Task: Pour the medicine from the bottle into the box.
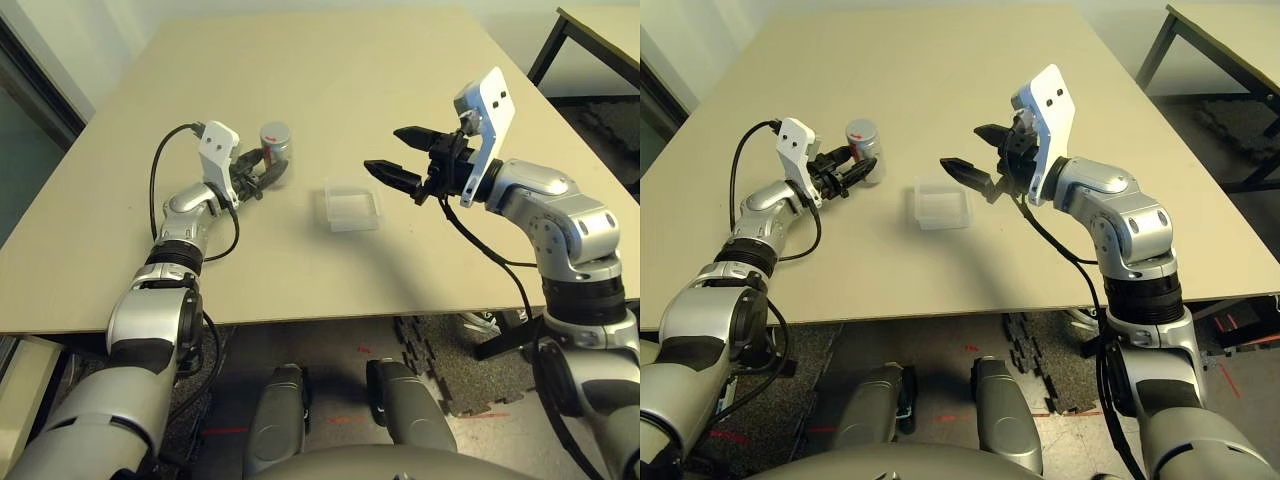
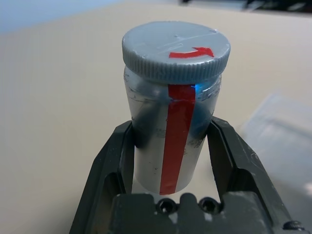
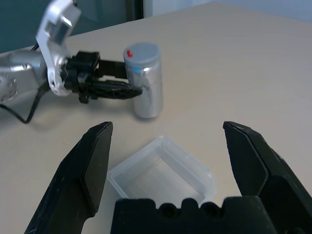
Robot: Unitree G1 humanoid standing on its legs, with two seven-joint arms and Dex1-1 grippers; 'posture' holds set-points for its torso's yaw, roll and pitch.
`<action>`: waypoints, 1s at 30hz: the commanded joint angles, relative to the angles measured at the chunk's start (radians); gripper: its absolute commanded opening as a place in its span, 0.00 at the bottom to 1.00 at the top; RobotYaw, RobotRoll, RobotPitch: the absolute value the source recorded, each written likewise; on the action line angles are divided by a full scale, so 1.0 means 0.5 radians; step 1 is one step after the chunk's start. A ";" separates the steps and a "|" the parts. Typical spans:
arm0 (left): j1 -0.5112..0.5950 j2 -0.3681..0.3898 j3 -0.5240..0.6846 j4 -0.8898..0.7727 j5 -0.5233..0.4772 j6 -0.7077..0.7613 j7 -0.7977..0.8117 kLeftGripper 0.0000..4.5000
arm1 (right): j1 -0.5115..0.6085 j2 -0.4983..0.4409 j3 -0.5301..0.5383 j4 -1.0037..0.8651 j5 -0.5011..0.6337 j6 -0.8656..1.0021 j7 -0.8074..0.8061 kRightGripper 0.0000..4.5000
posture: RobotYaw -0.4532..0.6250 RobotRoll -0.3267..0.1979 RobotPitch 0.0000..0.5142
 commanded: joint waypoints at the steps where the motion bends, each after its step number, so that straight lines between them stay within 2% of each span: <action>1: 0.135 0.001 -0.074 -0.472 -0.118 0.359 -0.201 0.53 | -0.045 -0.009 0.029 0.014 0.027 0.007 0.032 1.00 | 0.32 0.62 0.19; 6: 0.349 0.026 -0.198 -1.112 -0.236 0.834 -0.297 0.53 | -0.121 0.083 0.066 -0.018 0.057 0.050 0.008 1.00 | 0.33 0.62 0.21; 10: 0.409 0.037 -0.268 -1.377 -0.298 1.063 -0.341 0.53 | -0.209 0.132 0.109 -0.001 0.048 0.036 0.018 1.00 | 0.33 0.62 0.22; 30: 0.337 0.039 -0.324 -1.393 -0.322 1.107 -0.419 0.53 | -0.254 0.040 0.217 0.026 0.025 0.020 0.173 1.00 | 0.31 0.62 0.23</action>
